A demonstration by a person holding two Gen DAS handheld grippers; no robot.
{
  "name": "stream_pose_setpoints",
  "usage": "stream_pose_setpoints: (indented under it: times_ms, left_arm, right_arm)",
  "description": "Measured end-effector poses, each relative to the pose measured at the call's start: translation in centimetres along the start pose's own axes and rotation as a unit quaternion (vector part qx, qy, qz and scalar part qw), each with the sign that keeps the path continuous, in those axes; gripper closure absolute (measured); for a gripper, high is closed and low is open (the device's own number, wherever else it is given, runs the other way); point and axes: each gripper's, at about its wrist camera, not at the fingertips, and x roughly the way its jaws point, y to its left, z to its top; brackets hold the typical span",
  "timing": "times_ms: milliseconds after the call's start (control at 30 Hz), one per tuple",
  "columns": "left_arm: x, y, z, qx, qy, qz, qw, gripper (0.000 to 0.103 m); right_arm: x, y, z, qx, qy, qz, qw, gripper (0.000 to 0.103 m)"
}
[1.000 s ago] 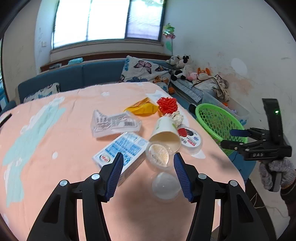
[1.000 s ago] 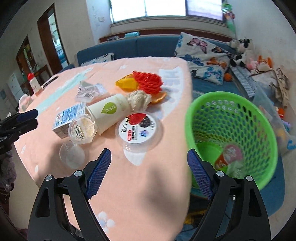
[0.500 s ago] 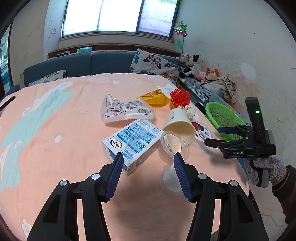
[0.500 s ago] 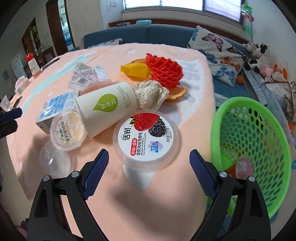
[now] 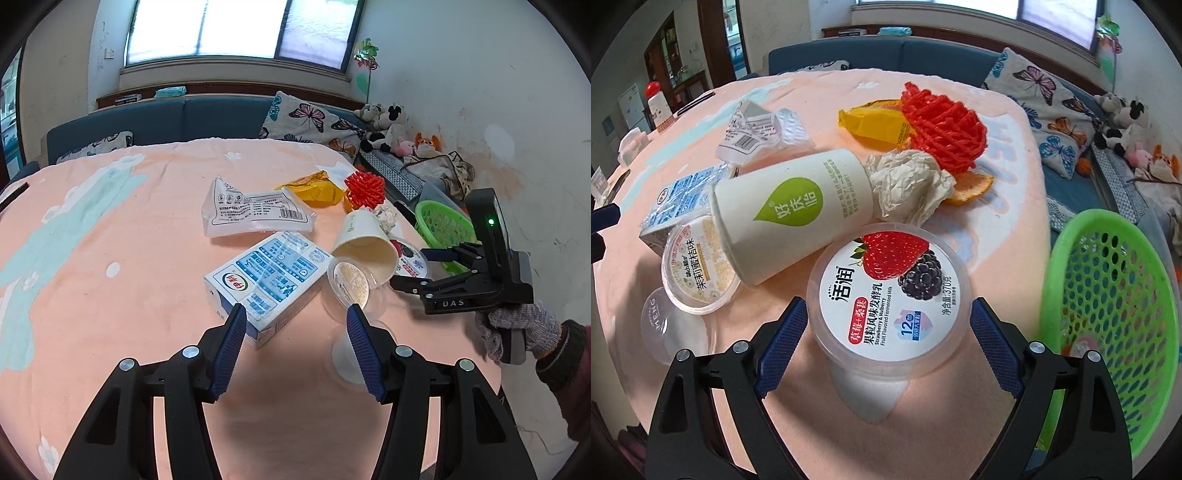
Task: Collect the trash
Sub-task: 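Grasp the clear plastic lid with the left gripper while the right gripper grasps the strawberry yogurt tub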
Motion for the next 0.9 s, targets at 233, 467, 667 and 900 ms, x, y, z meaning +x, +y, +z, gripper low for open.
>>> stream_pose_setpoints:
  times_ms: [233, 467, 667, 900]
  left_arm:
    - [0.0, -0.4, -0.6, 0.003, 0.004, -0.009, 0.9999, 0.048]
    - [0.6, -1.7, -1.3, 0.019, 0.016, -0.026, 0.9993, 0.048]
    - [2.3, -2.6, -1.0, 0.013, 0.028, -0.043, 0.9986, 0.048]
    - [3.6, -3.6, -1.8, 0.032, 0.044, -0.043, 0.9976, 0.048]
  right_arm:
    - [0.9, 0.2, 0.3, -0.005, 0.003, -0.007, 1.000, 0.010]
    - [0.6, 0.0, 0.2, 0.004, -0.003, -0.008, 1.000, 0.011]
    - [-1.0, -0.2, -0.4, 0.015, -0.014, -0.006, 1.000, 0.011]
    - [-3.2, -0.6, -1.2, 0.019, -0.030, -0.007, 0.999, 0.011]
